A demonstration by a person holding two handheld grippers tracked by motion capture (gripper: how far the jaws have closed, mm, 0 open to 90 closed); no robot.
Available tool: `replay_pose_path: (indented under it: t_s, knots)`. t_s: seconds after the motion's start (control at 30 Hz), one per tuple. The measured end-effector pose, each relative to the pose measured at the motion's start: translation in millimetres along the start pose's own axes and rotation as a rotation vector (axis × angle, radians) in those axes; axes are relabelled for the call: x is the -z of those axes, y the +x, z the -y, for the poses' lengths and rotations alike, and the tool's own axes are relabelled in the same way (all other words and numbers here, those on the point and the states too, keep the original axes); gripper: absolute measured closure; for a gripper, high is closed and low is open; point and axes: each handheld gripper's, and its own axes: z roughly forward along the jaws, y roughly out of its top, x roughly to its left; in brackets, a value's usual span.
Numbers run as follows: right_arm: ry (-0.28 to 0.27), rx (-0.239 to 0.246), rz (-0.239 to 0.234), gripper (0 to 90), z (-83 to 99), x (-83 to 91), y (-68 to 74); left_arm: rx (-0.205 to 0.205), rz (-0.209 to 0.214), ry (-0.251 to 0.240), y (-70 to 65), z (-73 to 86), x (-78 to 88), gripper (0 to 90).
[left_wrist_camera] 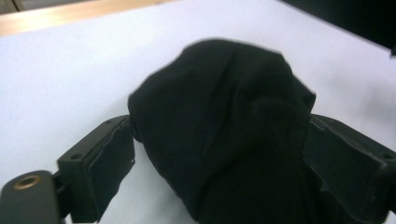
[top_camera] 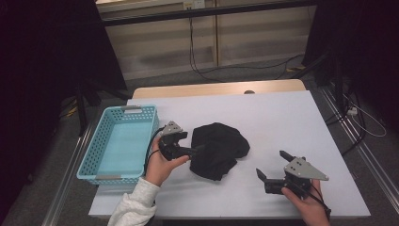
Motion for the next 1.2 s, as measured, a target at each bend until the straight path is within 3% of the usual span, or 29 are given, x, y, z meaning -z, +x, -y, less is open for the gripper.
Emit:
replay_pose_path:
  t_s: [0.17,0.27,0.6,0.67,0.77,0.97,1.2]
  knots:
    - [0.026,0.0,-0.002,0.5,-4.0,-14.0,2.6,-0.014,0.02,0.021,-5.7,5.4,-3.6,4.8]
    - [0.032,0.007,-0.009,0.7,-6.6,-23.4,3.1,0.017,0.032,0.033,-8.1,6.4,-2.3,2.6]
    - [0.066,0.013,-0.005,4.1,-13.0,-51.7,2.5,-0.069,0.05,0.056,-21.9,8.2,-3.9,2.4]
    - [0.068,0.008,0.001,4.2,-13.1,-52.1,2.3,-0.078,0.081,0.061,-26.8,7.5,-5.4,2.4]
    - [0.063,0.007,-0.009,3.8,-13.8,-49.7,1.5,-0.092,0.093,0.065,-33.0,5.4,-7.4,2.5]
    - [0.059,0.006,-0.009,3.7,-15.0,-47.6,0.0,-0.094,0.099,0.039,-35.9,3.3,-7.4,3.5]
    - [0.067,0.018,-0.011,3.1,-15.6,-50.2,1.9,-0.107,0.104,0.054,-40.2,7.4,-12.2,5.1]
